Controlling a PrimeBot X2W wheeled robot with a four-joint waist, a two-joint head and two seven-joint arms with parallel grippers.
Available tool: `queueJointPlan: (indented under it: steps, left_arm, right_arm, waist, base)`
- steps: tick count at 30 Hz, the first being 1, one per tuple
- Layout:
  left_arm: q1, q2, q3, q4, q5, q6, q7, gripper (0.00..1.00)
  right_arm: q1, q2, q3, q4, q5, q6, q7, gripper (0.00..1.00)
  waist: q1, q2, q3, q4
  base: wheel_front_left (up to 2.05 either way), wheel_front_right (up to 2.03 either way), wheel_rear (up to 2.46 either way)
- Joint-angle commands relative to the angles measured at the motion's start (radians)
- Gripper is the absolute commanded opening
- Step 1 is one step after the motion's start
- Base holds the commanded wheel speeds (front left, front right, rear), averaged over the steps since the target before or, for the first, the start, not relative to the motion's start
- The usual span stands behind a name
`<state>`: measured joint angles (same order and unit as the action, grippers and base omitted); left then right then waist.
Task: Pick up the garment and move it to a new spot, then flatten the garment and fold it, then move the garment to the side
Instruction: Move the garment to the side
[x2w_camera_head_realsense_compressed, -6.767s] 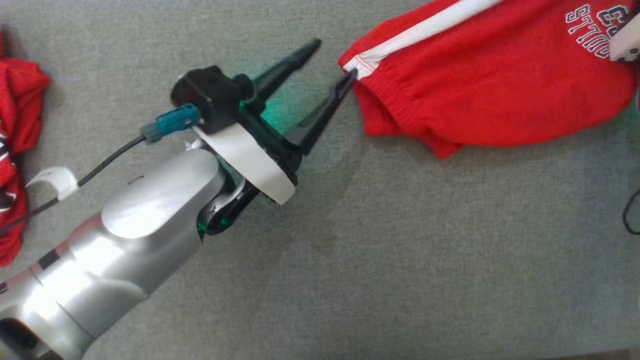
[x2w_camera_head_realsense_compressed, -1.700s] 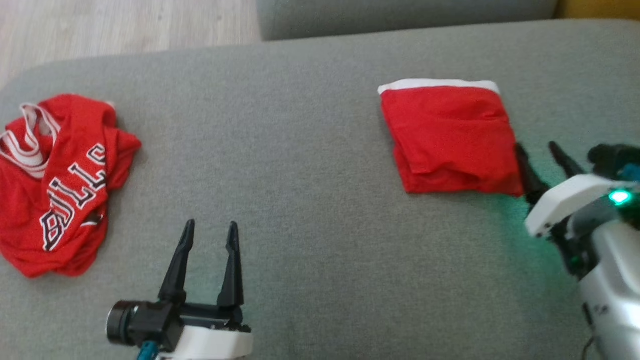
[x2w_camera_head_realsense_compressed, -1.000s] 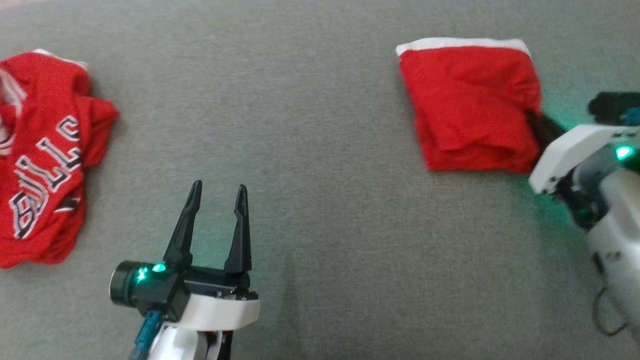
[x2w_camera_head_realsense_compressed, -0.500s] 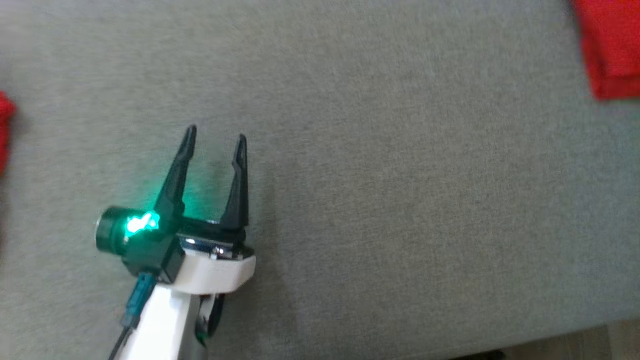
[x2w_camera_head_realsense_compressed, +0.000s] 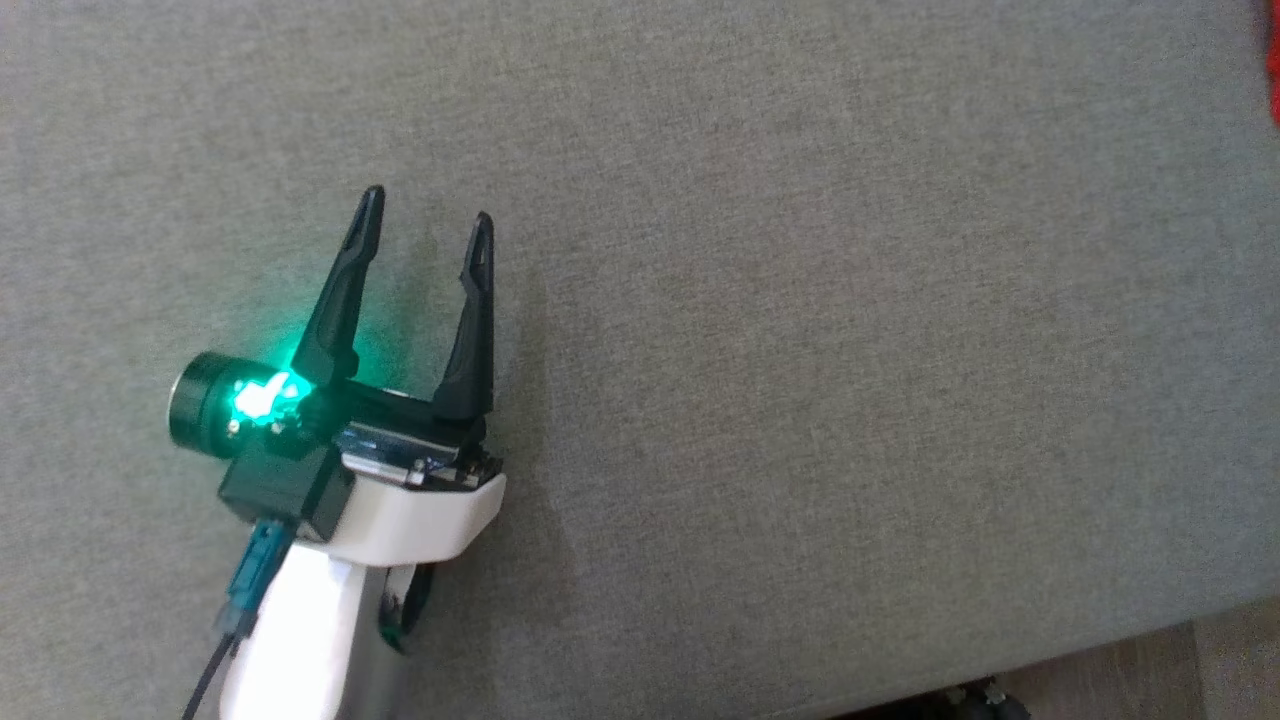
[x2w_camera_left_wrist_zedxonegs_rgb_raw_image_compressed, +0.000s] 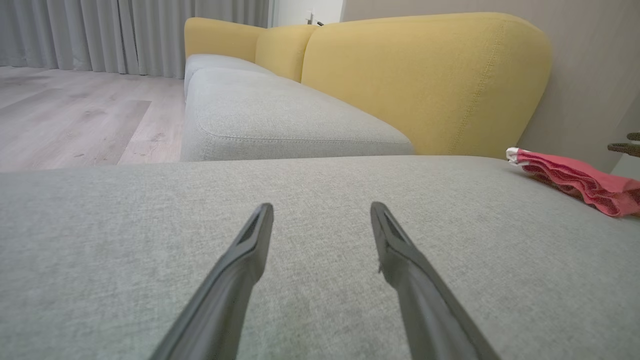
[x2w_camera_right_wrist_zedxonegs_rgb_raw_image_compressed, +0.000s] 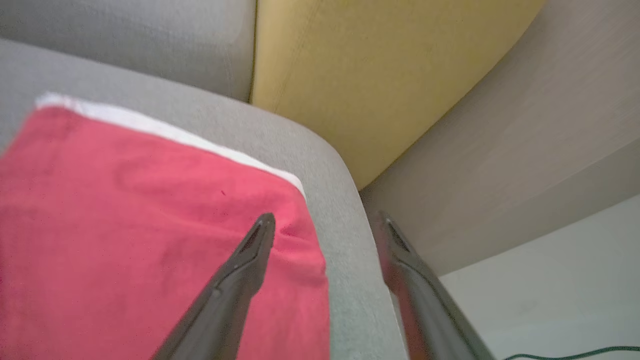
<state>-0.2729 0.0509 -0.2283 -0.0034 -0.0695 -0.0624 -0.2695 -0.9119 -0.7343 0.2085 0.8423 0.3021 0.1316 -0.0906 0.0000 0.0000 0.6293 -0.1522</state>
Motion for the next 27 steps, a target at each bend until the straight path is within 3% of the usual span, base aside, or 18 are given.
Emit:
queueJointPlan:
  steps: [1, 8, 12, 13, 16, 27]
  left_arm:
    - [-0.003, 0.001, 0.04, 0.009, 0.0, 0.002, 0.008, 1.0]
    - [0.047, 0.0, 0.061, 0.037, -0.035, 0.022, 0.008, 1.0]
    - [0.07, 0.0, 0.073, 0.061, -0.082, 0.037, 0.008, 1.0]
    - [0.081, 0.0, 0.079, 0.078, -0.11, 0.044, 0.008, 1.0]
    - [0.095, -0.001, 0.082, 0.113, -0.138, 0.051, 0.008, 1.0]
    - [0.216, -0.001, 0.09, 0.186, -0.167, 0.064, 0.008, 1.0]
  right_arm:
    - [0.026, -0.005, -0.015, -0.024, -0.015, -0.001, -0.024, 1.0]
    - [0.146, 0.235, -0.049, -0.126, -0.036, -0.001, -0.123, 1.0]
    - [0.247, 0.363, -0.012, -0.172, -0.027, -0.001, -0.155, 1.0]
    - [0.3, 0.421, 0.015, -0.19, -0.014, -0.001, -0.165, 1.0]
    - [0.388, 0.498, 0.064, -0.223, 0.008, -0.001, -0.17, 1.0]
    - [0.678, 0.636, 0.084, -0.422, -0.007, -0.001, -0.171, 1.0]
  waist:
    - [0.0, 0.0, -0.033, 0.013]
    - [0.0, 0.0, -0.167, 0.04]
    - [0.0, 0.0, -0.264, 0.057]
    - [0.0, 0.0, -0.314, 0.065]
    - [0.0, 0.0, -0.389, 0.081]
    - [0.0, 0.0, -0.611, 0.117]
  base:
    - [0.0, 0.0, 0.0]
    - [0.0, 0.0, 0.0]
    - [0.0, 0.0, 0.0]
    - [0.0, 0.0, 0.0]
    - [0.0, 0.0, 0.0]
    - [0.0, 0.0, 0.0]
